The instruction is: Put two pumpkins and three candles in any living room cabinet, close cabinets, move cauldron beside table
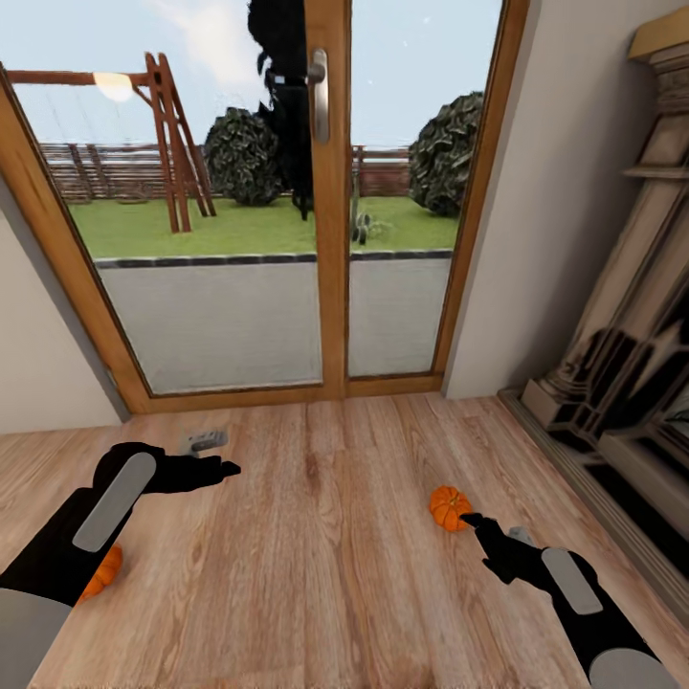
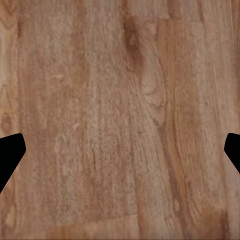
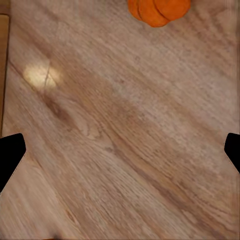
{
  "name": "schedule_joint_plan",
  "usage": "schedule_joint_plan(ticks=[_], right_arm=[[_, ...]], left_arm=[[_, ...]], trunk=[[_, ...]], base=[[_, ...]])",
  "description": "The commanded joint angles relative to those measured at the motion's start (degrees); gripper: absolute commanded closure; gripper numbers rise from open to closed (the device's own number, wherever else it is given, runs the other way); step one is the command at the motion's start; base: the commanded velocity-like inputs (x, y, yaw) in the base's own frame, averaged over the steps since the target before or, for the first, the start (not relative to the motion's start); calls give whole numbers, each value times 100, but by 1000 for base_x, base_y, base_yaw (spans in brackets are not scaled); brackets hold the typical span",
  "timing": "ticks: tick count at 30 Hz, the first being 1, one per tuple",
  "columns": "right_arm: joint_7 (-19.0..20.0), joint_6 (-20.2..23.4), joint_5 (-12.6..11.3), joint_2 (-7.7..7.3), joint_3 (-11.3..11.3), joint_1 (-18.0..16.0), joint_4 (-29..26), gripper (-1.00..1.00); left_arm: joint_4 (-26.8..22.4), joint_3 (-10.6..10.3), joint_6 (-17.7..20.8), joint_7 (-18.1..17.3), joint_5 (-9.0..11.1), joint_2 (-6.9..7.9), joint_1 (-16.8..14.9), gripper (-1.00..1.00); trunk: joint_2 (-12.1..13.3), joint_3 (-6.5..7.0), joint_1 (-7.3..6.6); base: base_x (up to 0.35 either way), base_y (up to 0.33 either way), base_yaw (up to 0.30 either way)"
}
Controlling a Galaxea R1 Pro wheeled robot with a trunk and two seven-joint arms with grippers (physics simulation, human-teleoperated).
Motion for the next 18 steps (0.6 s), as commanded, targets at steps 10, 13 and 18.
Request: schedule_joint_plan(ticks=[10,13,18], right_arm=[[-73,27,-82,-186,-42,-70,64,-100],[-67,29,-88,-236,-55,-73,128,-100],[-42,36,-101,-268,-64,-75,162,-100]], left_arm=[[-6,-8,5,60,60,5,-5,-100],[-8,-7,5,60,60,5,-5,-100],[-120,10,5,37,70,7,-5,-100]], trunk=[[-16,-228,24],[-20,-294,32],[-27,-405,45]], base=[[0,0,0],[0,0,0],[0,0,0]])
